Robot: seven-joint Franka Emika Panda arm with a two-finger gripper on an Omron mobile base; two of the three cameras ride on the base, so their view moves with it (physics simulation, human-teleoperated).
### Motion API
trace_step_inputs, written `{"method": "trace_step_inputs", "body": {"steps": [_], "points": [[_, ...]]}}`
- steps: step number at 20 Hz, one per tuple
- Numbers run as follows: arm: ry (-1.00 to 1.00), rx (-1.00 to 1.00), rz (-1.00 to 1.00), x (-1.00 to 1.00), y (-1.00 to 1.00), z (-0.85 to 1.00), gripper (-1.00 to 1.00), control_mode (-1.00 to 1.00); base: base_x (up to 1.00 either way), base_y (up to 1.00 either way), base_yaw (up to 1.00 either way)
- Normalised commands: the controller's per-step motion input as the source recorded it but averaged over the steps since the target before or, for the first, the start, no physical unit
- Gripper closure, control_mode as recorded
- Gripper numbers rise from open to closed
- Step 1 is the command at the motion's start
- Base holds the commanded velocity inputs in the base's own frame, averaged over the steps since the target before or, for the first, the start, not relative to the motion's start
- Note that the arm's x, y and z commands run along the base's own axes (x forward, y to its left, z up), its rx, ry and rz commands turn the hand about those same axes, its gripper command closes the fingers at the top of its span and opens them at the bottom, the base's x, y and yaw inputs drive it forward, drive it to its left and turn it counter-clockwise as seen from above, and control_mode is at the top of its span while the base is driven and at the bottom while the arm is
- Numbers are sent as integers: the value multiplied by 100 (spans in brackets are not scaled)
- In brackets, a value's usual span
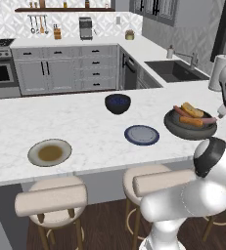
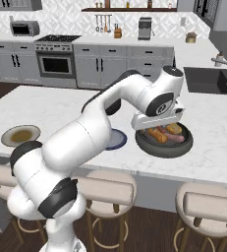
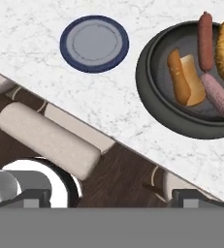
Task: Place one bun and one sausage from the bowl on each plate.
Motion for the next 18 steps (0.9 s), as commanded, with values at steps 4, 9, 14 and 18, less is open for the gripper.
{"method": "trace_step_inputs", "body": {"steps": [4, 9, 14, 18], "points": [[5, -6, 3, 73, 6, -10, -100, -100, 0, 0, 0], [7, -12, 3, 65, 6, -33, -100, -100, 0, 0, 0], [7, -6, 0, 47, 0, -20, -100, -100, 0, 0, 0], [5, -6, 0, 27, 0, -30, -100, -100, 0, 0, 0]]}}
